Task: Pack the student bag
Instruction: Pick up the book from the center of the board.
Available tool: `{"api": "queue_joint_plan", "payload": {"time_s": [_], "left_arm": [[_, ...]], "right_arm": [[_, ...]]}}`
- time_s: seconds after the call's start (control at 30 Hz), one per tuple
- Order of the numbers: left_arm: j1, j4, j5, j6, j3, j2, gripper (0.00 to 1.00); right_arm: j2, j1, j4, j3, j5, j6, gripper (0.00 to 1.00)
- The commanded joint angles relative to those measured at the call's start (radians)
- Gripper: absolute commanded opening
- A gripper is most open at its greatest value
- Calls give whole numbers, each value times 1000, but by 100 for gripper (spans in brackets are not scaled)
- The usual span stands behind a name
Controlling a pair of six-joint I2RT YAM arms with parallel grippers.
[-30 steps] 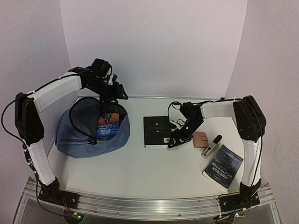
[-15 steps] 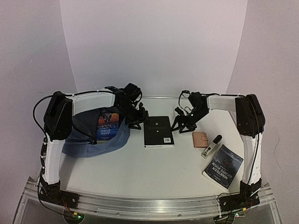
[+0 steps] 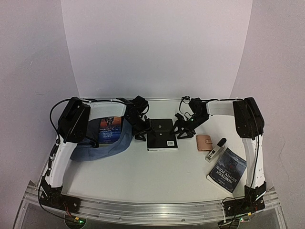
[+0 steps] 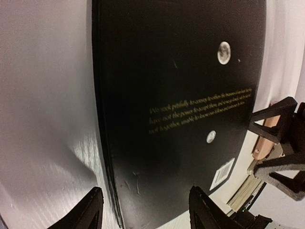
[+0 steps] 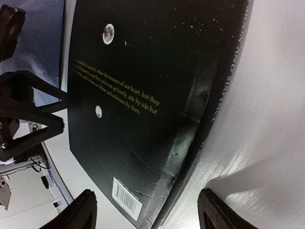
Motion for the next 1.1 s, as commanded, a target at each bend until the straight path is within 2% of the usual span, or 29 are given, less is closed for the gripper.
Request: {"api": "queue_joint_plan", "payload": {"time_s": [0.0, 0.13, 0.3, 0.47, 0.63, 0.83, 0.97, 1.07], "left_arm": [[6, 13, 41, -23, 54, 45, 61], [4, 122, 116, -15, 22, 32, 55], [6, 122, 119, -1, -2, 24, 44], [6, 165, 139, -7, -72, 0, 38], [6, 206, 165, 2, -119, -25, 41], [6, 253, 206, 12, -144, -42, 51], [6, 272, 225, 13, -146, -38, 54], [6, 281, 229, 13, -150, -39, 54]], "right_arm": [[43, 29, 16, -20, -17, 37, 72], [36, 40, 45, -31, -124, 82, 71], [-57, 40, 128, -35, -278, 160, 65], [-169, 40, 331, -93, -355, 313, 60], [-250, 56, 710, -214, -356, 570, 59], [-221, 110, 963, -299, -340, 747, 56], [-154, 113, 1192, -345, -334, 948, 55], [-132, 115, 1257, -363, -309, 1001, 55]]}}
